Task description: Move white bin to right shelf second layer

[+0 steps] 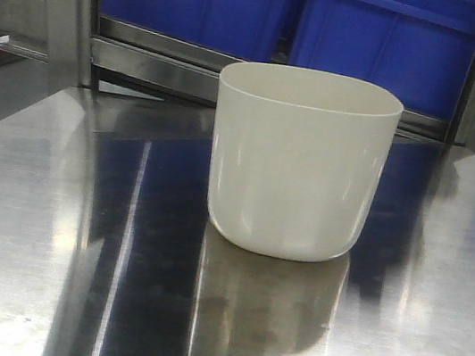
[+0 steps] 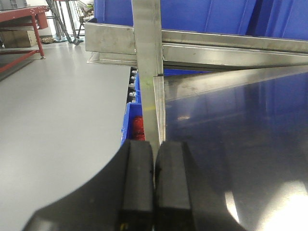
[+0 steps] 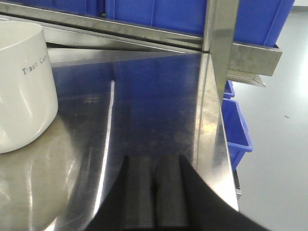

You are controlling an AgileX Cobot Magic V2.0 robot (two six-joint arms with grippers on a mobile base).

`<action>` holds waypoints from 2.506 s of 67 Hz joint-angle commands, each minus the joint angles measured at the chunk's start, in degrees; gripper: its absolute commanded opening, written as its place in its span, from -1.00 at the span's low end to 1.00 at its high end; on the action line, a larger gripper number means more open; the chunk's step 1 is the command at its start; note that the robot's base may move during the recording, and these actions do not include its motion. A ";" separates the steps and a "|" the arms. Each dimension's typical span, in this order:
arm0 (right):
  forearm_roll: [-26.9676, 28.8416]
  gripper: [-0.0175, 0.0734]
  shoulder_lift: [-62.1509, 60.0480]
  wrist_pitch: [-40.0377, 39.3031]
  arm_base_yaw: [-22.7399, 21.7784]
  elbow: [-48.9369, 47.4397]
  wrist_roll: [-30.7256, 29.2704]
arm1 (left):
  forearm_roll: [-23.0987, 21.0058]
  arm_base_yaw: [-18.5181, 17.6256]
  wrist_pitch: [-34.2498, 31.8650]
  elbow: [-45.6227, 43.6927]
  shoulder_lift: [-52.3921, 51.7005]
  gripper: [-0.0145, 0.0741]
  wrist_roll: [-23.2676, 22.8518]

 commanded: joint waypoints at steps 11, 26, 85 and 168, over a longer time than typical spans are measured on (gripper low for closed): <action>-0.76 -0.49 -1.16 -5.37 -0.40 -0.93 -0.52 | 0.00 -0.43 -4.99 2.11 -0.79 -0.48 -0.30; -1.47 -0.49 -1.16 -7.10 -0.40 -0.93 -0.52 | 0.00 -0.43 -4.99 2.11 -0.79 -0.48 -0.30; 5.15 -0.49 28.97 5.73 -0.40 -30.61 -0.47 | 0.00 -0.43 -4.99 2.11 -0.79 -0.48 -0.30; -15.37 0.39 80.36 42.99 23.39 -76.29 36.46 | 0.00 -0.43 -4.99 2.11 -0.79 -0.48 -0.30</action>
